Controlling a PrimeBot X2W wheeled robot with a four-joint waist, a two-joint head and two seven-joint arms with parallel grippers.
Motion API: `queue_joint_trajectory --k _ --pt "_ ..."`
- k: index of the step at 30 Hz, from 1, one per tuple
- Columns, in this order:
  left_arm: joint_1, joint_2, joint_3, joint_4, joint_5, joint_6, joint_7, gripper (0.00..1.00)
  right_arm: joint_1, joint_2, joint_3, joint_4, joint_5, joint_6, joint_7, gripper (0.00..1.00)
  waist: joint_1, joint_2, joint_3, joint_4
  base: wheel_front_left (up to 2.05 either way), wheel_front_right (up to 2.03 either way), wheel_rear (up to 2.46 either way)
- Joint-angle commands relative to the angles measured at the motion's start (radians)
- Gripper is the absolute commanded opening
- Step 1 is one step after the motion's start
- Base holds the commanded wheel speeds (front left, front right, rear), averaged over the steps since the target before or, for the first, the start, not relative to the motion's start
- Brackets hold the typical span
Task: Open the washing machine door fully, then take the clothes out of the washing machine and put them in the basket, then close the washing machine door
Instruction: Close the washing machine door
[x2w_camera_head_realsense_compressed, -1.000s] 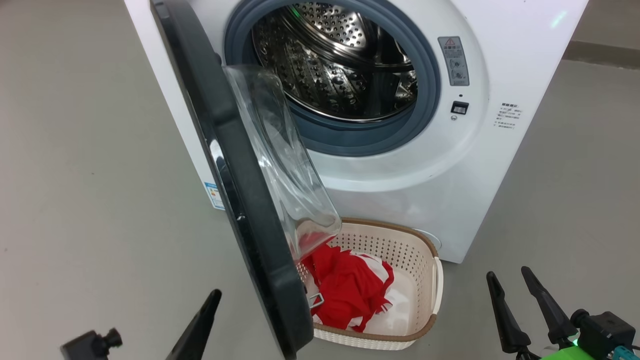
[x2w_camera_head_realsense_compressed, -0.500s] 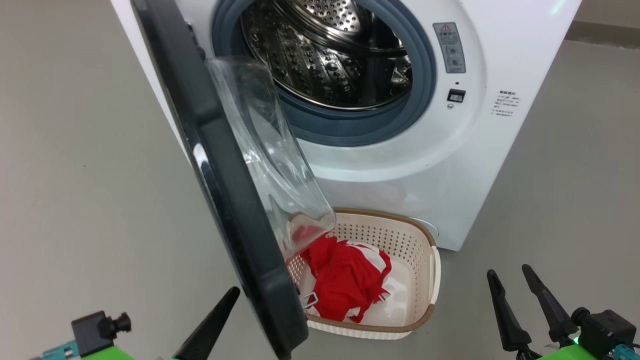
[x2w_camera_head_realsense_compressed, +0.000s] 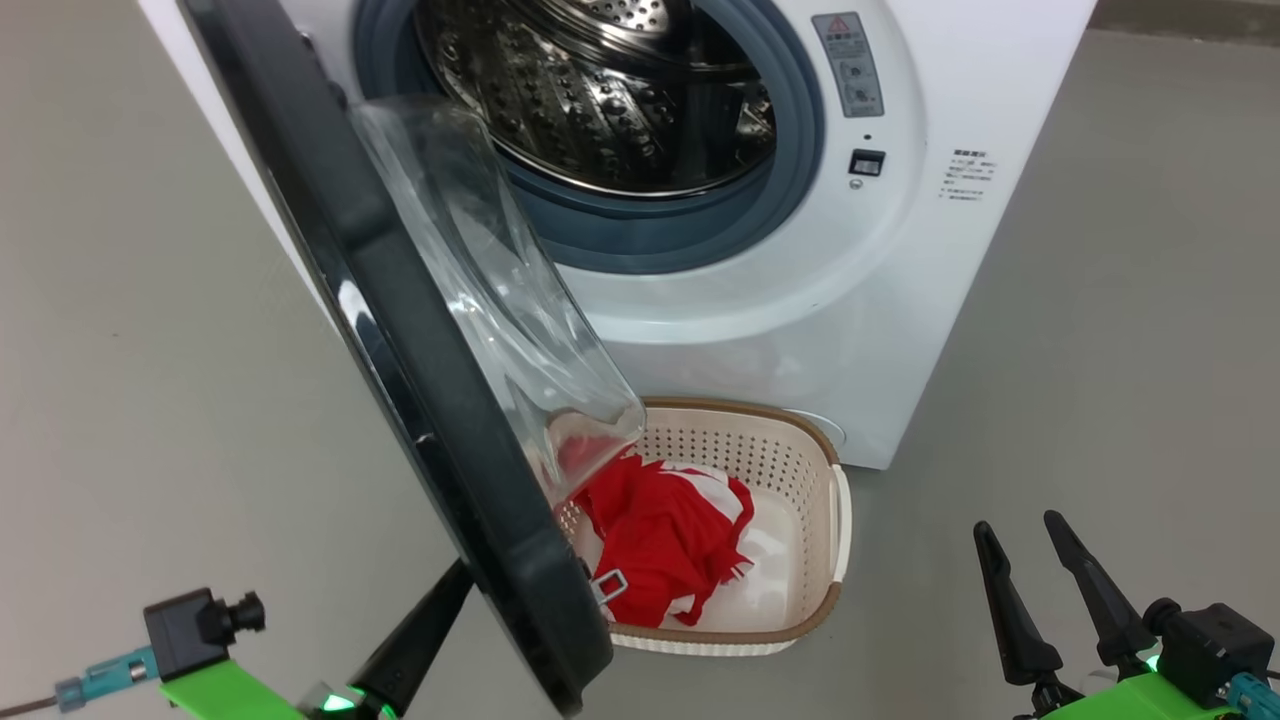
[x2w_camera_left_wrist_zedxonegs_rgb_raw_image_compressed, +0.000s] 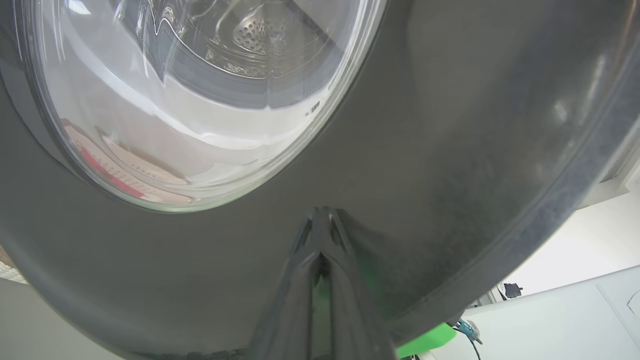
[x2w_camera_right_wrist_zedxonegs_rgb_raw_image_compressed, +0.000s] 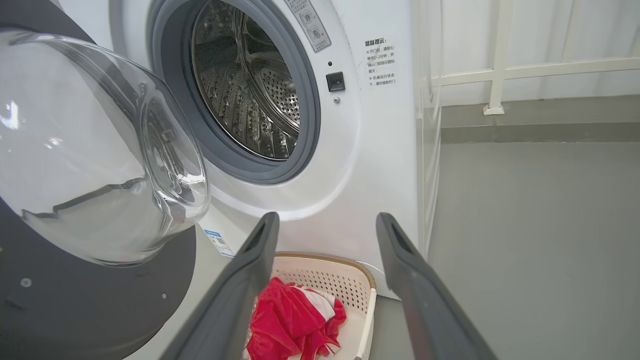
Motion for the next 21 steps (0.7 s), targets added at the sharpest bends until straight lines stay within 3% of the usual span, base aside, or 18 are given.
queue_joint_trajectory --k 1,21 --pt "-0.061 0.014 0.039 -0.030 0.004 -0.007 0.010 0.00 -0.043 -0.014 0.022 -0.026 -0.009 0.006 -0.006 1.00 -0.0001 0.0000 0.012 -0.015 0.00 0.00 0.00" --pt "-0.215 -0.025 0.040 0.009 0.008 -0.007 0.086 0.00 -0.092 -0.001 0.012 -0.034 -0.012 0.006 -0.006 1.00 -0.0001 0.0000 0.084 -0.113 0.00 0.00 0.00"
